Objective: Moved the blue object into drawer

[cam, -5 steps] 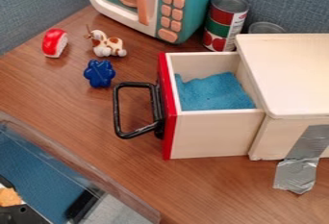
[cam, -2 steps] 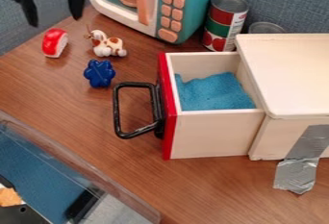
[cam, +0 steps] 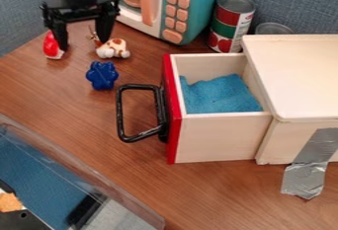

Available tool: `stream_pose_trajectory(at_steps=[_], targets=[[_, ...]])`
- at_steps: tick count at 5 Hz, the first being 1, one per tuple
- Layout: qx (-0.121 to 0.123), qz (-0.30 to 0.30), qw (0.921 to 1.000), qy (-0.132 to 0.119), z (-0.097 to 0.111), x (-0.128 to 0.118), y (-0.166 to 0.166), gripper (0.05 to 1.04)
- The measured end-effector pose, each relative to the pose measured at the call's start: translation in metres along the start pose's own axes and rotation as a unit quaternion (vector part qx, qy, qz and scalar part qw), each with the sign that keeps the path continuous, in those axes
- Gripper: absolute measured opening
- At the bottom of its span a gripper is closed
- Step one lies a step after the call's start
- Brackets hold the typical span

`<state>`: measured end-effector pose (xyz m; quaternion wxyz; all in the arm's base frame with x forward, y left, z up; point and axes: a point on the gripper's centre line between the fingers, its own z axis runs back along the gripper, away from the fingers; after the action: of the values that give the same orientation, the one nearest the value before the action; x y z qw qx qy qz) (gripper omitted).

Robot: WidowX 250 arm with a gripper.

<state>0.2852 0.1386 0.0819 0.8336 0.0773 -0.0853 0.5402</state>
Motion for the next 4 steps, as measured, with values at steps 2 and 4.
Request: stream_pose_trajectory(at_steps=[2, 4], targets=[[0.022, 0.026, 0.9994, 0.004, -0.025, -0.002, -0.016, 1.000], [0.020, 0.061, 0.9979, 0.003, -0.036, -0.002, -0.017, 1.000]])
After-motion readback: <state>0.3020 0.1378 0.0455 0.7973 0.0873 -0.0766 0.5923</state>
